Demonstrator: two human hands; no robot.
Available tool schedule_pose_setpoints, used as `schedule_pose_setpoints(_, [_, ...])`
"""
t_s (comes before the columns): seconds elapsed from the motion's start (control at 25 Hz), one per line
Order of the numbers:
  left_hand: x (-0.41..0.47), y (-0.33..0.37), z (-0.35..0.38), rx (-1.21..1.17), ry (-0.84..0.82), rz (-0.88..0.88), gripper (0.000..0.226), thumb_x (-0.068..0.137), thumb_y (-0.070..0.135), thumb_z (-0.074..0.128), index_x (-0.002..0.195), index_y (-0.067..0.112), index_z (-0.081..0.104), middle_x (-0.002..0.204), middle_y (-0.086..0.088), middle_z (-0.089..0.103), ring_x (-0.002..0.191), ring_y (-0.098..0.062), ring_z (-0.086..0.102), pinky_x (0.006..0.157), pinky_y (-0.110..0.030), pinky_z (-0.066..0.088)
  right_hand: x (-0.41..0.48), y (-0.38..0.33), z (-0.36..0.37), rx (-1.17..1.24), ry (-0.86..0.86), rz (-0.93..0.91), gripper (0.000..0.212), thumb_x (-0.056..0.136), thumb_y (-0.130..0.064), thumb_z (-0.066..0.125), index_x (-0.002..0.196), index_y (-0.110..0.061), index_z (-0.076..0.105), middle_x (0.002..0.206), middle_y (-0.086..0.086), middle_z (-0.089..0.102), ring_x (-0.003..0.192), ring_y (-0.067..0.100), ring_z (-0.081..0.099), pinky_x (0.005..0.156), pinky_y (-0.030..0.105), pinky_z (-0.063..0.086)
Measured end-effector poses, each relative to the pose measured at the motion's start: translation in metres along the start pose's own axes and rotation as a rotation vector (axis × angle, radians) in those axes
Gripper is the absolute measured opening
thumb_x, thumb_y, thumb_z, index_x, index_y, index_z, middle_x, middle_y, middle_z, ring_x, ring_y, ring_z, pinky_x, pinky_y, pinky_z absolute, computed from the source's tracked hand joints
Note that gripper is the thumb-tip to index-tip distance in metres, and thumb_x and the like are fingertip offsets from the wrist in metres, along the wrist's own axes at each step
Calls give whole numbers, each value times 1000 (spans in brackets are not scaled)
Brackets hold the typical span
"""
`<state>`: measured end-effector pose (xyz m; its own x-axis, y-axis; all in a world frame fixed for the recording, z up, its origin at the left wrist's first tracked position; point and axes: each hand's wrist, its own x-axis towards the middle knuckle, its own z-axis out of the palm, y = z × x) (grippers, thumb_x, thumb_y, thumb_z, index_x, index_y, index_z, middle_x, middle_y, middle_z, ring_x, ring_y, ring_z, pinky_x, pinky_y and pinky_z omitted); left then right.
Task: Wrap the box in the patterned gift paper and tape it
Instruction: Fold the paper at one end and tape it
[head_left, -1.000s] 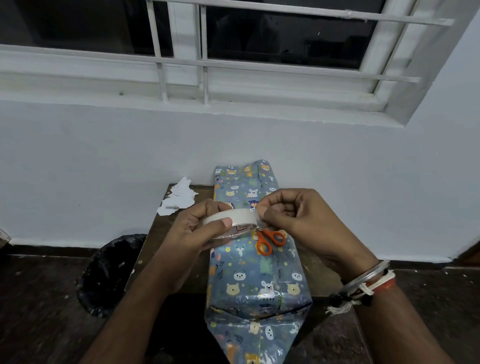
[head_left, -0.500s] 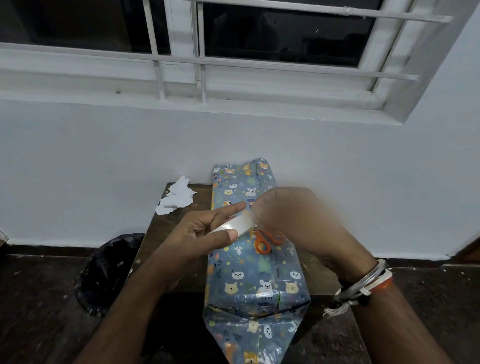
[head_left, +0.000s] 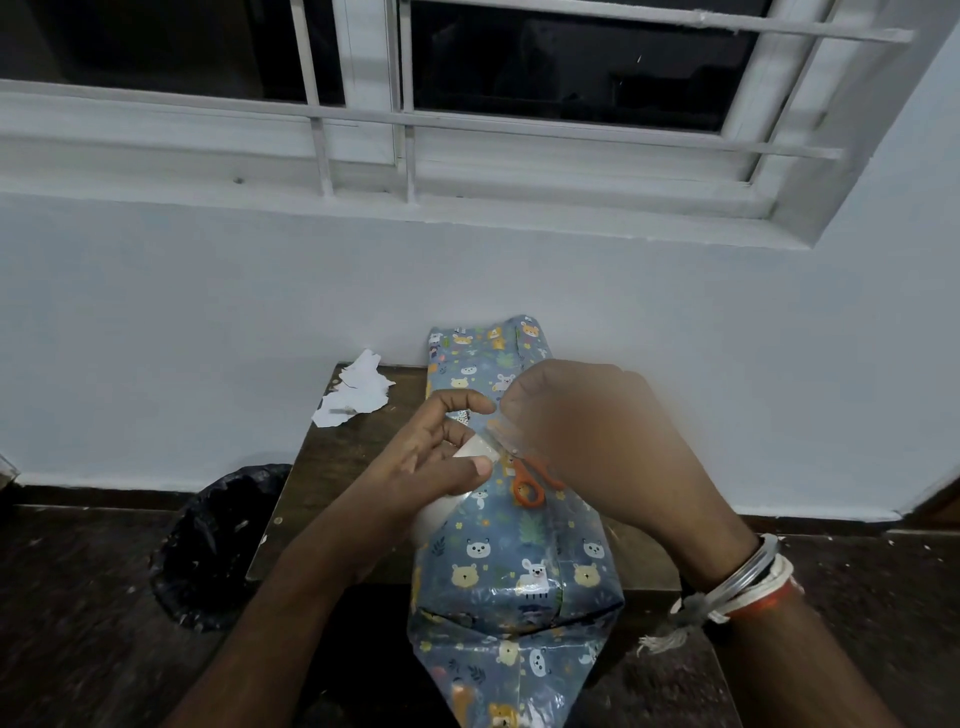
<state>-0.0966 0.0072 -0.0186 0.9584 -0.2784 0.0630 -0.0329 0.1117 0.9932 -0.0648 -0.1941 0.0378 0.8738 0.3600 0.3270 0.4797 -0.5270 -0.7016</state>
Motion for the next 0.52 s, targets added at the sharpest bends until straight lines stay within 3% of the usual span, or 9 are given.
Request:
schedule_pose_setpoints(0.12, [0,1,6,19,7,7,42,77,39,66,116,23,66,108,-27,55,91,-30,47,87,-46,37,1,1,2,-17,18,-33,9,96,-22,70,90,-28,74,76,-19,71,68,3,71,60,15,50])
schedule_pose_setpoints(0.2, [0,1,9,21,45,-12,43,77,39,65,117,23,66,112,-32,54,93,-29,50,87,-46,39,1,3,5,-45,45,-57,10,96,-21,69,91,-28,75,74,-16,72,71,5,71,64,21,53])
schedule_pose_setpoints(0.32, [1,-2,11,59,72,-50,46,75,43,65,119,28,66,103,-36,54,91,-36,53,88,-52,41,1,5,3,-55,70,-86,9,97,-19,69,93,-25,75,77,-16,71,73,4,70,65,19,52])
schedule_pose_setpoints(0.4, [1,-7,13,79,100,-42,51,73,43,65,123,32,65,108,-33,57,100,-48,58,97,-61,45,3,8,2,-52,39,-67,9,97,-20,69,92,-24,75,78,-16,72,71,4,70,66,22,54])
schedule_pose_setpoints(0.52, [-1,-9,17,55,116,1,66,71,36,66,136,41,56,124,-12,67,118,-38,63,107,-57,44,4,14,3,7,12,-21,7,96,-21,71,92,-25,76,80,-11,74,68,6,71,68,32,57])
